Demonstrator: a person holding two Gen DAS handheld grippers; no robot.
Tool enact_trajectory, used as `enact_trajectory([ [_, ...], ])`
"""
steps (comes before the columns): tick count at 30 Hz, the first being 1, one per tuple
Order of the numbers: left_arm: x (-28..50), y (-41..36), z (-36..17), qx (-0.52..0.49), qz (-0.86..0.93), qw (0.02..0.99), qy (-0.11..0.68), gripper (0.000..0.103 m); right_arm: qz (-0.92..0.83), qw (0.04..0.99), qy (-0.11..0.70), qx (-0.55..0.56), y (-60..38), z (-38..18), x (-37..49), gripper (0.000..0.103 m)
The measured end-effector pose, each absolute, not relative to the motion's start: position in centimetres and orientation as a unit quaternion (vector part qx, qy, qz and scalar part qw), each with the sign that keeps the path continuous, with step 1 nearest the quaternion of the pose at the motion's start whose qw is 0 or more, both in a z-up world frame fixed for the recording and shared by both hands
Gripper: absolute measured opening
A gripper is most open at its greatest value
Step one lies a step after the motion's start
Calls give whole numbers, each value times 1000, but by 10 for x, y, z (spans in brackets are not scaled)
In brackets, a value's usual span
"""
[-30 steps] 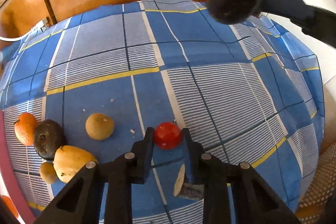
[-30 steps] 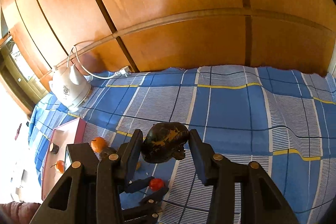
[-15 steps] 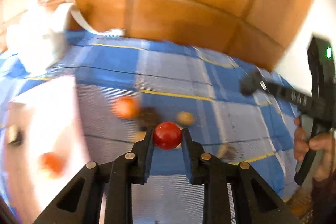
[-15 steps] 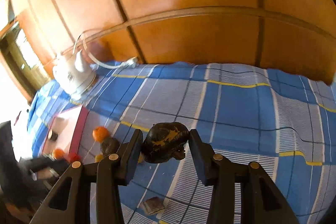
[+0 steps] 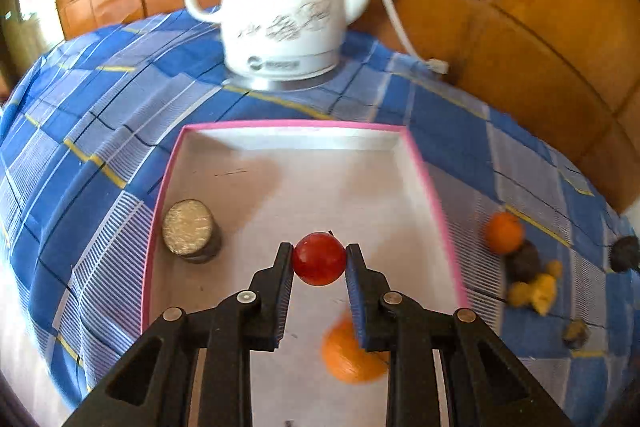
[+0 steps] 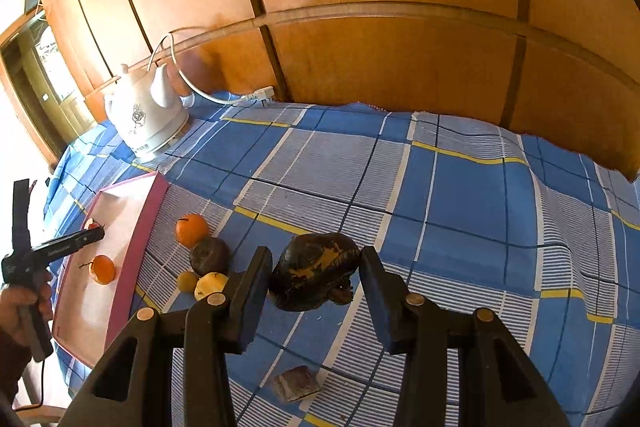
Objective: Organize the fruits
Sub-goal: 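Place the red tomato in the tray with the left gripper, then carry the dark round fruit to the tray and release it with the right gripper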
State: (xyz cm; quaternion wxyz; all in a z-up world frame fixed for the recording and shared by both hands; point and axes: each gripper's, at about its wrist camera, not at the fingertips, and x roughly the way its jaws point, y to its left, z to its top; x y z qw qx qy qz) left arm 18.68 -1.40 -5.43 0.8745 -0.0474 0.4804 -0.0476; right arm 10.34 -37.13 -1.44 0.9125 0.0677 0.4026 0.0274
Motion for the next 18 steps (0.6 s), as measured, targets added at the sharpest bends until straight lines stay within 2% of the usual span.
enact_trajectory([
  [2, 190, -13, -61, -42, -37, 872, 486, 27, 26, 911, 407, 66, -372, -16, 106, 46],
  [5, 190, -13, -64, -45, -36, 871, 488, 41, 24, 910, 407, 68, -373, -17, 106, 46],
  [6, 186, -12, -63, -45, -32, 873, 485, 49, 25, 911, 407, 67, -373, -17, 106, 46],
  [11, 161, -9, -44, -42, -10, 888, 458, 66, 31, 910, 410, 60, -369, -19, 107, 46],
  [16, 123, -9, -23, -12, 14, 911, 413, 91, 65, 904, 420, 36, -349, -25, 107, 46],
  [18, 110, -9, -17, -10, 17, 915, 403, 96, 80, 898, 431, 26, -339, -29, 107, 46],
])
